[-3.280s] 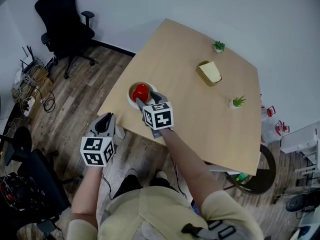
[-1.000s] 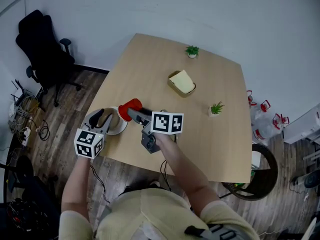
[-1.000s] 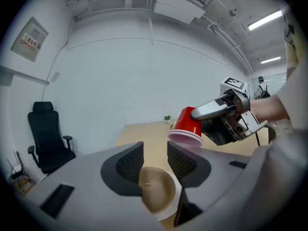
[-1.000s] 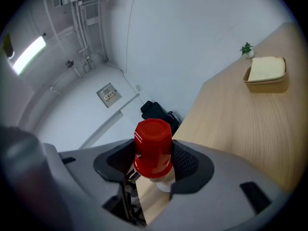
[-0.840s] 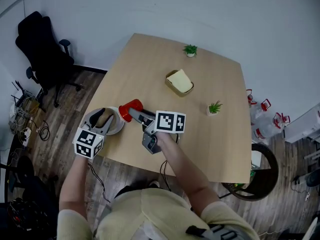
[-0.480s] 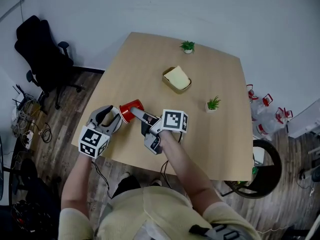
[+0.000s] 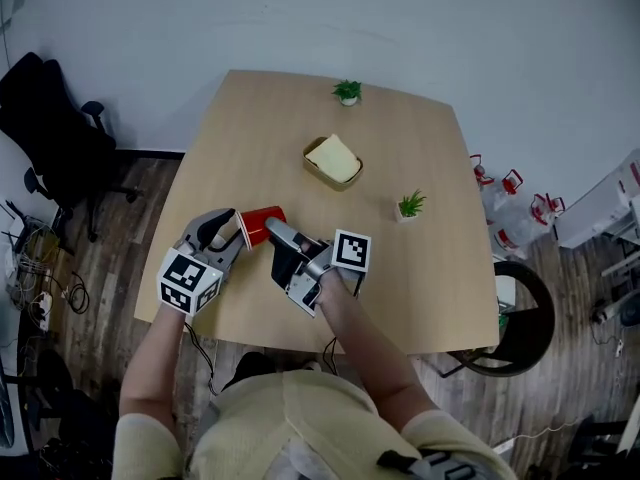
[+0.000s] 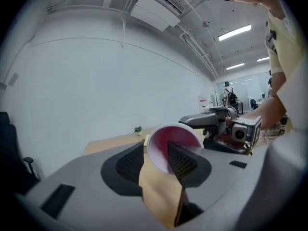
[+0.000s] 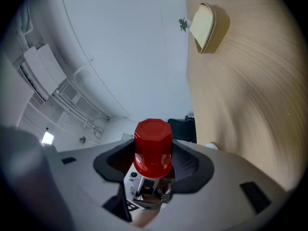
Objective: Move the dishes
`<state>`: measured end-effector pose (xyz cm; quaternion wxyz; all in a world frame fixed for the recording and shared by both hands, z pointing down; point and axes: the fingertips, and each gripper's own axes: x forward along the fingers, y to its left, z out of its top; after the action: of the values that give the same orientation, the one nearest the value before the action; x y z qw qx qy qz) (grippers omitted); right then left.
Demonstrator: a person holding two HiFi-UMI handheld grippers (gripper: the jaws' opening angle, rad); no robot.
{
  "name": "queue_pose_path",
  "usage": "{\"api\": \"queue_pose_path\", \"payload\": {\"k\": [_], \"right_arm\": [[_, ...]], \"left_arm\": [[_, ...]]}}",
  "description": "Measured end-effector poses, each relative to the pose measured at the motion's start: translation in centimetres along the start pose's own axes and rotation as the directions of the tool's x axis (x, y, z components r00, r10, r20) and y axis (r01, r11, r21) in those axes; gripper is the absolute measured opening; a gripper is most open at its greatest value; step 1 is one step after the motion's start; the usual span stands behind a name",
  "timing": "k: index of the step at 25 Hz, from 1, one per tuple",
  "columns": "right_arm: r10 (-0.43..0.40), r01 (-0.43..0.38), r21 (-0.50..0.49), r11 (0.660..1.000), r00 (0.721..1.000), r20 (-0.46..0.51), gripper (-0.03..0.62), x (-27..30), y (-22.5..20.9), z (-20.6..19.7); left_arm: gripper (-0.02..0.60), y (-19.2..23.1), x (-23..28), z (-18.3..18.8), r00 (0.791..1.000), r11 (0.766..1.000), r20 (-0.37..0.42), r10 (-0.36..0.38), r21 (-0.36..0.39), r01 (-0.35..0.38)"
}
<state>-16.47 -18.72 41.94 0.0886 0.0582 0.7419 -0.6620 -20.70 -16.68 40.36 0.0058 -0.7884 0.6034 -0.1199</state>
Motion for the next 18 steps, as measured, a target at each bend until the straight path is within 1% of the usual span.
{"api": "queue_pose_path", "payload": {"k": [3,6,9,11,14,18], "right_arm": [[0.037,-0.039,0.051,0.998,0.998,0.047,0.242,0.0,-0.1,0.5],[0.037,-0.043,0.065,0.997,0.996,0.086,0.242,-0.2,-0.6,1.1],[0.029,-0.038,0.071,0.997,0.993,0.117,0.242,-0.5,-1.2,1.7],[0.037,-0.049,0.085,0.995,0.990,0.139,0.242,-0.6,-1.4,1.8],[0.044,-0.064,0.107,0.992,0.982,0.182,0.242,-0.9,-1.7,2.2],[0.043,-0.072,0.108,0.992,0.968,0.248,0.242,-1.4,-2.0,3.0]], "left_arm": [[0.146,0.3,1.2,0.2,1.000,1.000,-0.013,-0.023,-0.013,0.023],[0.141,0.3,2.4,-0.2,0.998,0.998,-0.034,-0.059,-0.001,0.059],[0.106,0.7,3.3,-0.7,0.996,0.997,-0.039,-0.080,-0.017,0.080],[0.078,0.9,3.6,-0.8,0.994,0.995,-0.036,-0.099,-0.032,0.098],[0.064,0.9,4.1,-0.7,0.990,0.989,-0.029,-0.141,-0.055,0.140],[0.055,0.7,4.9,-0.7,0.980,0.980,-0.039,-0.193,-0.045,0.191]]}}
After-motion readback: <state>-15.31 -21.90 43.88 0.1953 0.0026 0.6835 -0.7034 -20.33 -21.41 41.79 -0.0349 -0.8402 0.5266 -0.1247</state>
